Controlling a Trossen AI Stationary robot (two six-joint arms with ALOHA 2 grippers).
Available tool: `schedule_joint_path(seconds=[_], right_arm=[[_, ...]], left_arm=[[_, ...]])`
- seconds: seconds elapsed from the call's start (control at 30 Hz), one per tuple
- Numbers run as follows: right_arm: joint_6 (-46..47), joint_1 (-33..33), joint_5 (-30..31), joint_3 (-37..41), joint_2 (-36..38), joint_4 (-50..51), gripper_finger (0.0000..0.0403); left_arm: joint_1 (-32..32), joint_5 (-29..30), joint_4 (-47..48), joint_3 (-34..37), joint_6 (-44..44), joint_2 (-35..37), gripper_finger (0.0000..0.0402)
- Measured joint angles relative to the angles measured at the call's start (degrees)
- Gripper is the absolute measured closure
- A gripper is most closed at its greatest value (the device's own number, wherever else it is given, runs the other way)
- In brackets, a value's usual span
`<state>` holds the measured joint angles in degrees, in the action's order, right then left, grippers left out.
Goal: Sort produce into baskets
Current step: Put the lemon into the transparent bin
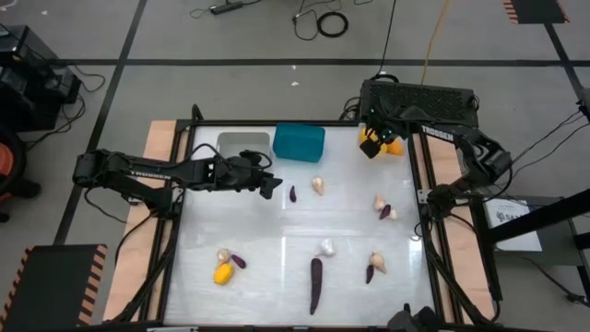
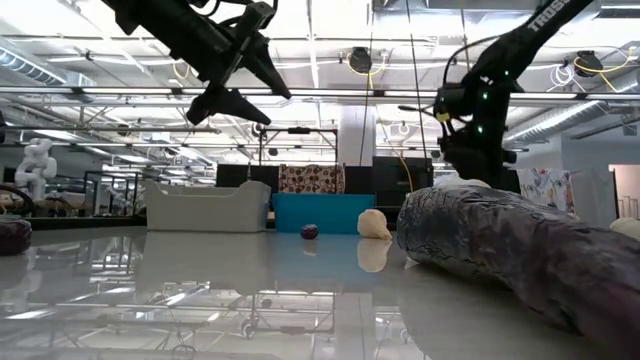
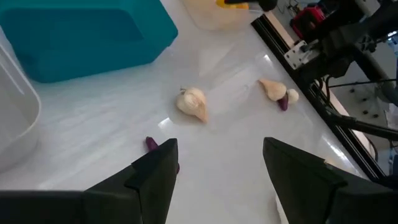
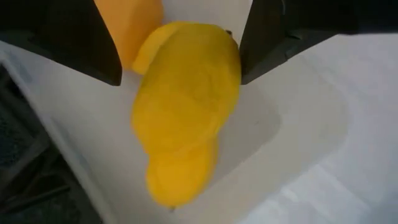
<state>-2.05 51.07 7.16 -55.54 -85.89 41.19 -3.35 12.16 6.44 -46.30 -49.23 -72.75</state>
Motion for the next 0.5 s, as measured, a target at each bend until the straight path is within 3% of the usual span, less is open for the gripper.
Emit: schedule_joint_path(seconds=[0.13, 0.3, 0.5], right_arm=[[2.0, -0.3, 0.2, -4.6, 2.0, 4.5, 0.0092], [8.8, -2.9, -1.4, -12.0, 5.3, 12.6, 0.0092], [24.0, -12.8, -9.0, -14.3, 11.4, 12.5, 0.0092]], left_arm=[[0.0, -2.6, 0.0, 0.0, 0.8, 0.0, 0.0157], [0.2, -11.2, 0.4, 0.0, 3.6, 0.0, 0.0157], [2.6, -20.7, 7.1, 0.0, 7.6, 0.0, 0.0157]])
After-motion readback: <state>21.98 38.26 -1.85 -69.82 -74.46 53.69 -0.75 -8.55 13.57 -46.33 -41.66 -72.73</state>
